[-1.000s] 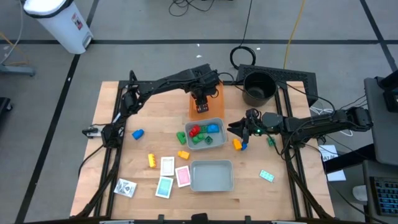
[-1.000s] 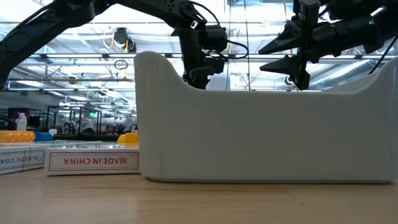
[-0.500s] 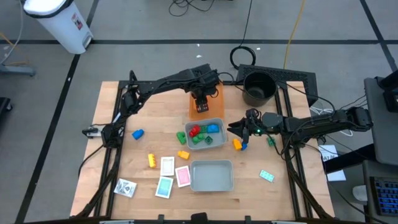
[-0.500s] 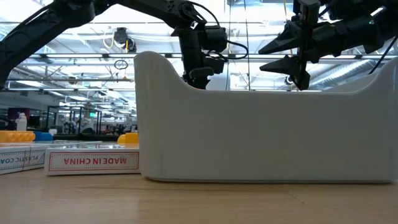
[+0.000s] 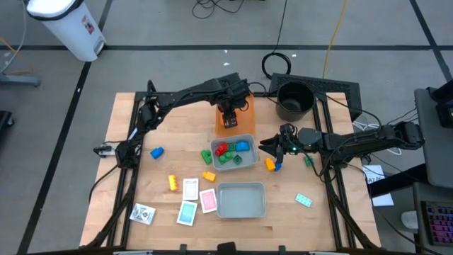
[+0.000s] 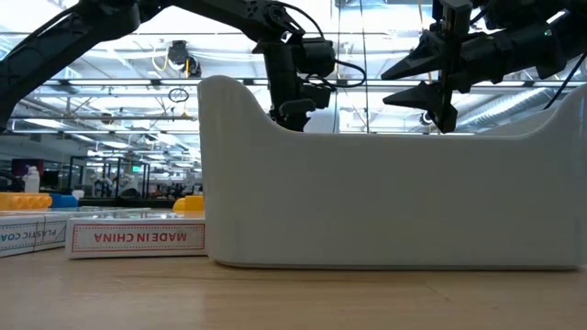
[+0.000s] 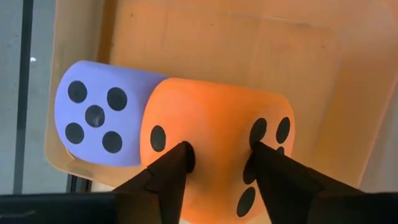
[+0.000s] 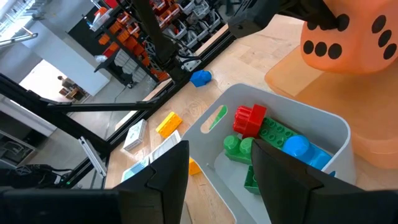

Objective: Pick & Place Toys
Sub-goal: Put the orange dice into the orange bin, then put the left blue game piece into the top gray bin

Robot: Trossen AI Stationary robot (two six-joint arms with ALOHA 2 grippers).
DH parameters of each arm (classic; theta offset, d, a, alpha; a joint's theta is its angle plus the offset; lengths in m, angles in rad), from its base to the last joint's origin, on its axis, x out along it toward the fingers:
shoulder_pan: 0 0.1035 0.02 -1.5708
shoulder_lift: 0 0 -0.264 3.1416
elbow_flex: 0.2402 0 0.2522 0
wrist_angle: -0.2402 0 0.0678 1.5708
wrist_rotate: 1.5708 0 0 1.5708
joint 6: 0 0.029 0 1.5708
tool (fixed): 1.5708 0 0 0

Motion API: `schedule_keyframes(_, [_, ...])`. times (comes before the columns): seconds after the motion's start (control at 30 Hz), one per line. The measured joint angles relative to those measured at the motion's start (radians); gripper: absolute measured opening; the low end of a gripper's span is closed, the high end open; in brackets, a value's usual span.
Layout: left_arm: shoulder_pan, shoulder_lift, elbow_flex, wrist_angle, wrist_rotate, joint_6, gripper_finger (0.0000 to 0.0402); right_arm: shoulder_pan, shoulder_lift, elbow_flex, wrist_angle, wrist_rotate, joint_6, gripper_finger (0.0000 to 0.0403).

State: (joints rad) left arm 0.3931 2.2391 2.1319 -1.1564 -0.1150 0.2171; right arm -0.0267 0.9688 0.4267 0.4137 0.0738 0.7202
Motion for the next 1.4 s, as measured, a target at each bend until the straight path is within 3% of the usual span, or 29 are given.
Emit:
schedule_keyframes(0.33, [0.000, 0.000, 0.000, 0.000, 0.000, -0.013, 0.0245, 0.000, 0.000, 0.000, 0.000, 0.000, 0.000, 0.0166])
schedule_keyframes(1.0, [-0.036, -0.010, 0.007, -0.091, 0.025, -0.029, 0.0237, 0.000, 0.000, 0.000, 0.001, 0.000, 0.001, 0.0166])
schedule_keyframes(1.4, [-0.026, -0.265, 0.026, -0.056, 0.203, -0.124, 0.0234, 0.000, 0.000, 0.000, 0.015, 0.000, 0.027, 0.0166])
